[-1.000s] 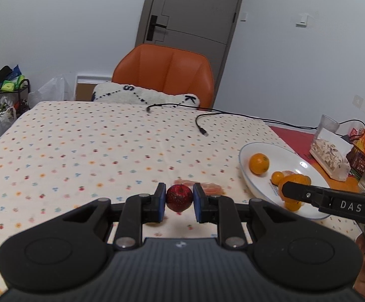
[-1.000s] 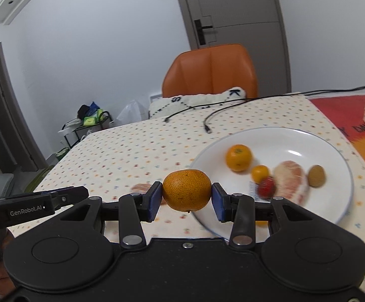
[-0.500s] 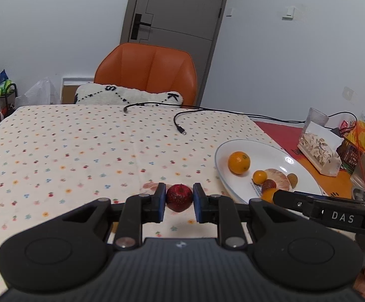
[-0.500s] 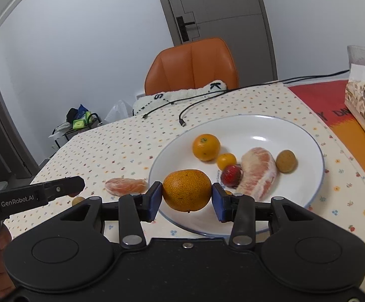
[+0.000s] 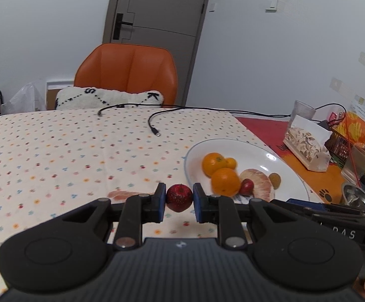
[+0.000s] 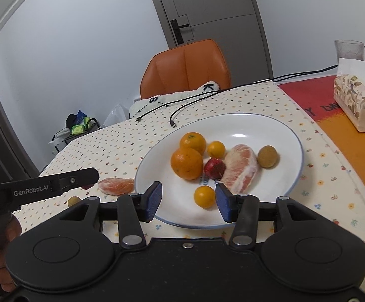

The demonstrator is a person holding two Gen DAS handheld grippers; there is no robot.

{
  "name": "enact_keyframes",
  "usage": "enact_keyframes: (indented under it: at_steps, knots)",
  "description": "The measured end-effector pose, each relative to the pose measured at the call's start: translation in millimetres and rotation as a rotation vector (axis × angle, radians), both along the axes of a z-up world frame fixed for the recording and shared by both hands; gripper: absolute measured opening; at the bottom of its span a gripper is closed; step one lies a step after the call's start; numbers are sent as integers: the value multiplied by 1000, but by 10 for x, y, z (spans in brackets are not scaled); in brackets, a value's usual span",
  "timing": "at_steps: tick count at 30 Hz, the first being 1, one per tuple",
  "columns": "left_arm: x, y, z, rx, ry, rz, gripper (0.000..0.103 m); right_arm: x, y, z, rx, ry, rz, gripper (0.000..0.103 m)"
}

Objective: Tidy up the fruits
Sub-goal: 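Open the right tool to drop the orange while the left tool drops the red plum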

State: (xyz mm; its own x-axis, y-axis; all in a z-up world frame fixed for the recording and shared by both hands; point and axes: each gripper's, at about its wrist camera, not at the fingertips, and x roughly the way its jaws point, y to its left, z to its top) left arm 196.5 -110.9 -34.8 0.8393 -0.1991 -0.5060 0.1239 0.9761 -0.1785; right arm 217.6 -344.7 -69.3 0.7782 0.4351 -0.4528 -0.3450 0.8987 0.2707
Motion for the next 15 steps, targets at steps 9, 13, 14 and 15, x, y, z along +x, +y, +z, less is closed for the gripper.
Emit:
enact_keyframes:
  at_steps: [9, 13, 14, 15]
  knots:
    - [90, -268, 27, -1, -2, -51, 21, -29, -162, 15, 19, -8, -23, 49]
    - [99, -349, 43, -4, -6, -68, 21, -24, -210, -1, 22, -4, -27, 49]
    - [101, -362, 47, -3, -7, -71, 21, -24, -216, -6, 23, -4, -28, 49]
    - [106, -373, 49, -3, -7, -74, 21, -25, -225, -7, 24, -3, -29, 49]
